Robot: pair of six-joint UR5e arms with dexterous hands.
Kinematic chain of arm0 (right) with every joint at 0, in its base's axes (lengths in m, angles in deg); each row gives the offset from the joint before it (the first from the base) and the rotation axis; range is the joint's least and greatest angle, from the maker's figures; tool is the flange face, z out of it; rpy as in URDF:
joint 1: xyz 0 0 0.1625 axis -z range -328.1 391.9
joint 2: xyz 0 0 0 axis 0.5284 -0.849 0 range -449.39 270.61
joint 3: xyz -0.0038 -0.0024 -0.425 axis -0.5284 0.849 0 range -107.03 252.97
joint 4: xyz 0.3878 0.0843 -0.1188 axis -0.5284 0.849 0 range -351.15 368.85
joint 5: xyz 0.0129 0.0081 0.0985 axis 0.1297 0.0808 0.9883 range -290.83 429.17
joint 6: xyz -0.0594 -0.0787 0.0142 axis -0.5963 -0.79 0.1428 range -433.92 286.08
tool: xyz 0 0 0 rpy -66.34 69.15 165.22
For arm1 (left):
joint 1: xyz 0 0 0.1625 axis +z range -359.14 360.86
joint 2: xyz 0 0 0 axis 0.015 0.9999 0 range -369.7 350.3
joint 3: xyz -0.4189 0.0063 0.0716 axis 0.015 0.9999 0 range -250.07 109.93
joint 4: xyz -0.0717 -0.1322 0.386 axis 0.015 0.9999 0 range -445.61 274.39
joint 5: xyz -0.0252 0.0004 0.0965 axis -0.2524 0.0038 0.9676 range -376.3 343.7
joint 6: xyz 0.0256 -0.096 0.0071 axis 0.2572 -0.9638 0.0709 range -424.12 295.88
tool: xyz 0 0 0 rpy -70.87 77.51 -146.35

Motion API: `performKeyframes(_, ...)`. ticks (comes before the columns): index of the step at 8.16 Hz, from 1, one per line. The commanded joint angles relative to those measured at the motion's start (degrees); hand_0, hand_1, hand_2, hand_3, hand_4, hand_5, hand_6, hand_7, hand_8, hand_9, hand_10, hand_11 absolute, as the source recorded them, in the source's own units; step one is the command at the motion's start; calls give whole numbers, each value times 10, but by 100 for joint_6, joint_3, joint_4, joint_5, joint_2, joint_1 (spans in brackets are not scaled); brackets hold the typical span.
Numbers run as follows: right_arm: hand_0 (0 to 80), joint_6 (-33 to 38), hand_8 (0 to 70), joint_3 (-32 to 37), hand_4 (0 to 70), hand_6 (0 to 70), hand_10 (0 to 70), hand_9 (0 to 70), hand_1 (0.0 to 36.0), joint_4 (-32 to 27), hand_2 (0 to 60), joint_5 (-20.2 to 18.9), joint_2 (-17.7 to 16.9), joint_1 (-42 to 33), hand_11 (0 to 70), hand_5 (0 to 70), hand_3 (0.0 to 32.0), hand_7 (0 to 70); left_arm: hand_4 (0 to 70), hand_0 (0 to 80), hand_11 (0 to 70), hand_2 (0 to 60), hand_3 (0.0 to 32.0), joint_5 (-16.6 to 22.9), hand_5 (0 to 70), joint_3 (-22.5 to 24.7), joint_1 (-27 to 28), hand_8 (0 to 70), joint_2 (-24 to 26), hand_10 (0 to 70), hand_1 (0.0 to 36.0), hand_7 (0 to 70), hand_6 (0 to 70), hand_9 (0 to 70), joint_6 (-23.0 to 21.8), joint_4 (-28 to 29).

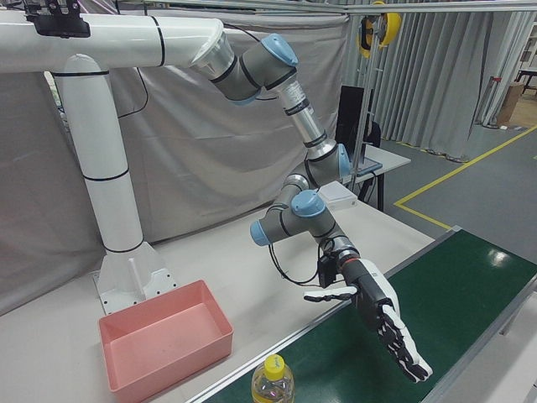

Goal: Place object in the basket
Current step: 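Move the left hand over the conveyor toward the juice bottle, then close the left hand fingers around the orange juice bottle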

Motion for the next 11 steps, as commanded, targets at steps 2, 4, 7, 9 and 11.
performKeyframes(2,0,0,0,0,0,0,0,0,0,0,0,0,0,0,0,0,0,0,0,641,16,0,0,2,138,-105,224,0,254,0,119,0,0,0,164,-144)
performKeyframes(4,0,0,0,0,0,0,0,0,0,0,0,0,0,9,0,0,0,0,0,638,15,0,0,2,158,-333,252,0,358,0,118,0,0,0,164,-135)
performKeyframes(7,0,0,0,0,0,0,0,0,0,0,0,0,0,0,0,0,0,0,0,640,2,0,0,2,166,-475,261,0,455,0,119,0,0,0,156,-56)
performKeyframes(9,0,0,0,0,0,0,0,0,0,0,0,0,0,0,0,0,0,0,0,645,2,0,0,28,175,-458,287,0,604,0,122,0,0,0,156,-117)
performKeyframes(11,0,0,0,0,0,0,0,0,0,0,0,0,0,0,0,0,0,0,0,657,3,0,0,28,180,-484,384,0,693,0,125,0,0,0,156,-135)
